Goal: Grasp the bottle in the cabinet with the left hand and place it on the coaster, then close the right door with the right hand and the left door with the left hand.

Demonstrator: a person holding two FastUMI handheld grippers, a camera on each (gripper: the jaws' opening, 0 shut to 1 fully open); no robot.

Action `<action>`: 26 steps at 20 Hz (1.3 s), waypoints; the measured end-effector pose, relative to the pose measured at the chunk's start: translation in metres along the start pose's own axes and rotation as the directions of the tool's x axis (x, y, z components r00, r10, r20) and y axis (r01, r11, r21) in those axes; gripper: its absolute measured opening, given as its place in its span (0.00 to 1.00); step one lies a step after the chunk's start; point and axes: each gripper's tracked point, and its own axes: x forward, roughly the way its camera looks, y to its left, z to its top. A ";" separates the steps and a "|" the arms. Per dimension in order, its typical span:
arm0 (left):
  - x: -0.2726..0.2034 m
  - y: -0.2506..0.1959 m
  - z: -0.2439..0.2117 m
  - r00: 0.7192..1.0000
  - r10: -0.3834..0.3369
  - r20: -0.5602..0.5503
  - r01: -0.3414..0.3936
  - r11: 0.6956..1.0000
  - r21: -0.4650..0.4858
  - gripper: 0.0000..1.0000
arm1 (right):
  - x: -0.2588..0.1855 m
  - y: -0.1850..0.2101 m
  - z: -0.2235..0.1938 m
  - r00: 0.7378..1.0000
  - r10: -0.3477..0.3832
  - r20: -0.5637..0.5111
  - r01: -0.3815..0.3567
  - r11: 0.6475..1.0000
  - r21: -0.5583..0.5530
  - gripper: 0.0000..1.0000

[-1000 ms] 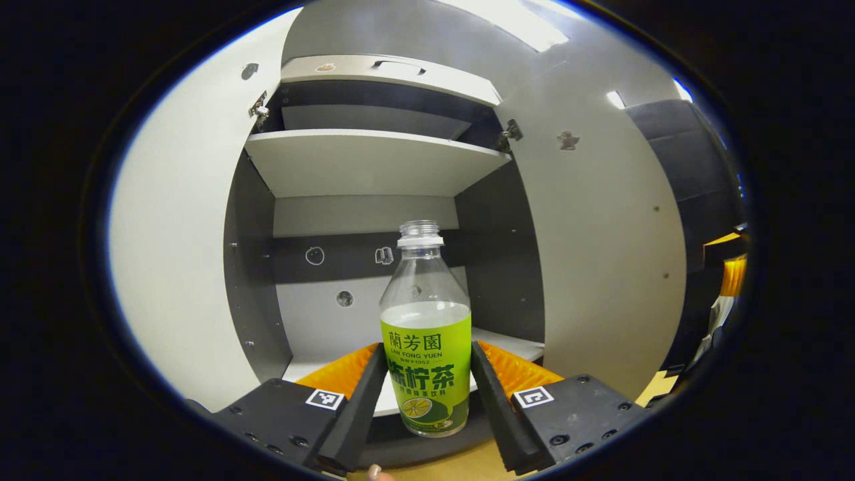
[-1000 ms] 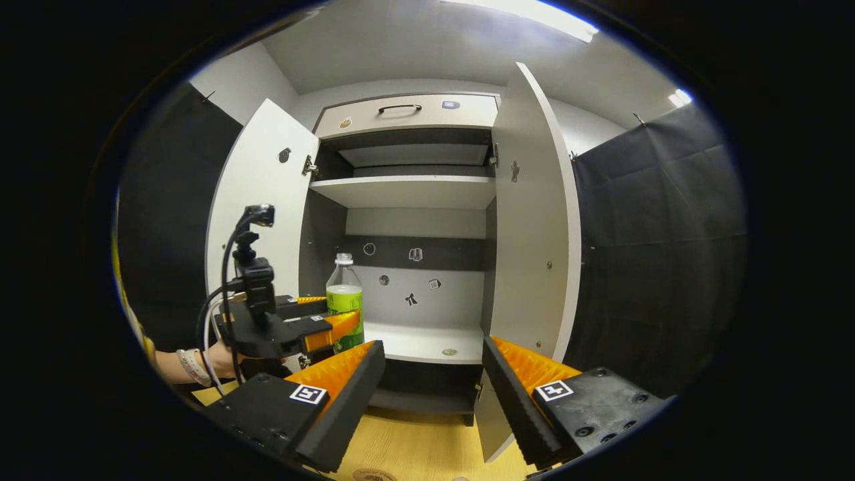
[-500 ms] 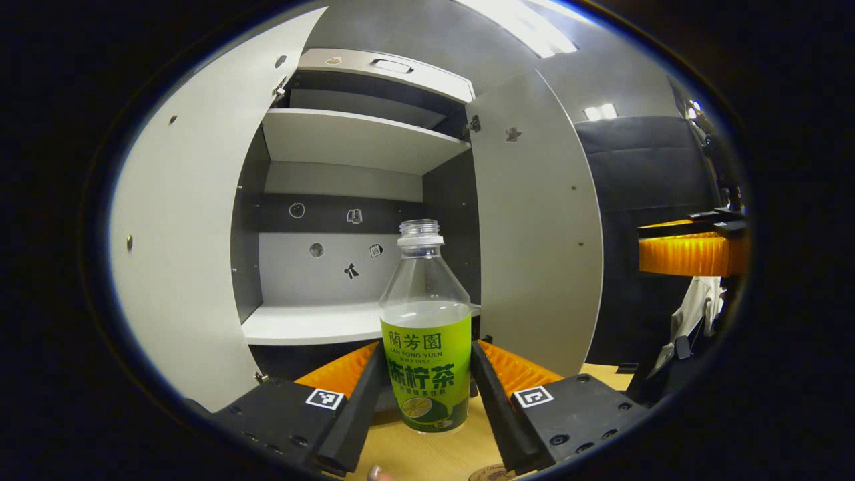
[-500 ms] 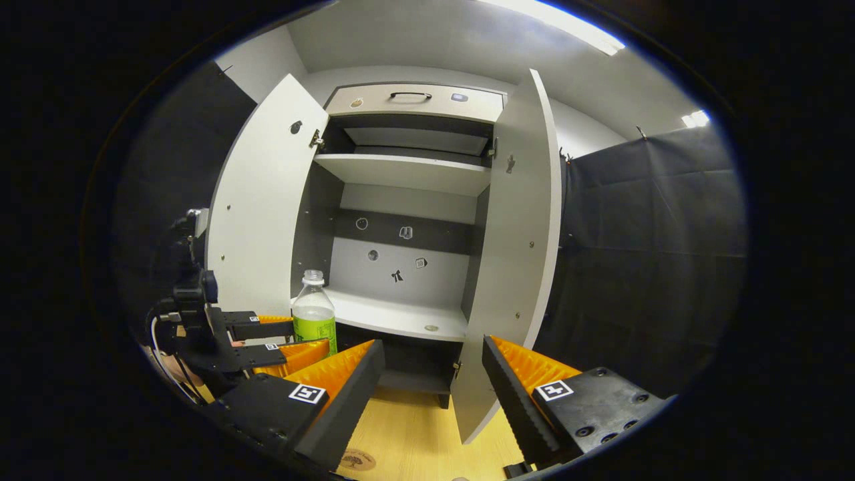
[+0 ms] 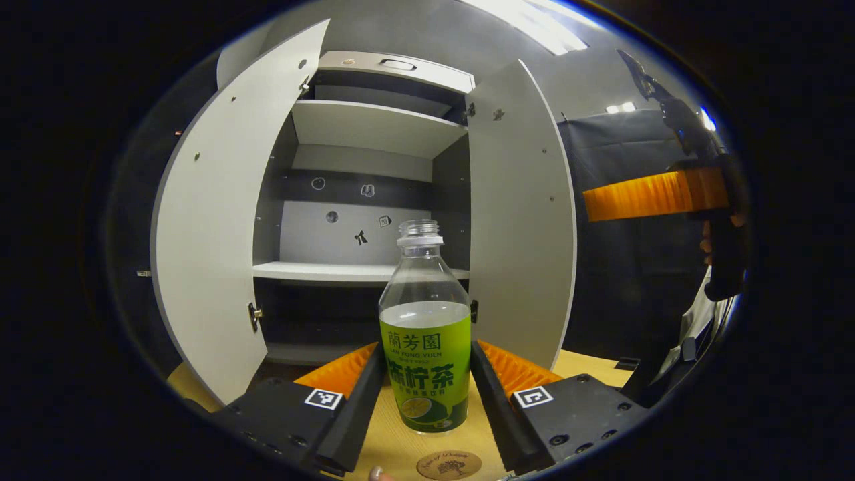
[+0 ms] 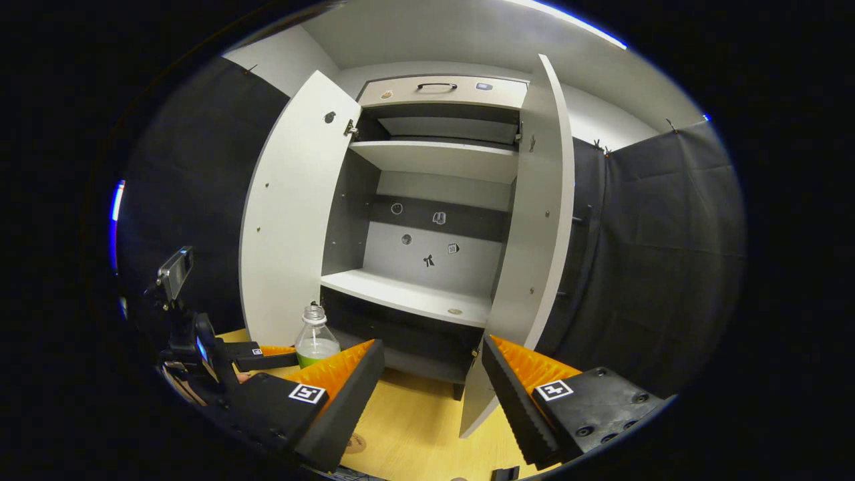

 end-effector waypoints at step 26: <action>-0.018 -0.027 -0.166 0.987 0.087 -0.133 -0.091 0.996 -0.022 0.82 | -0.010 -0.008 -0.068 0.996 0.054 -0.077 -0.052 0.998 0.024 0.98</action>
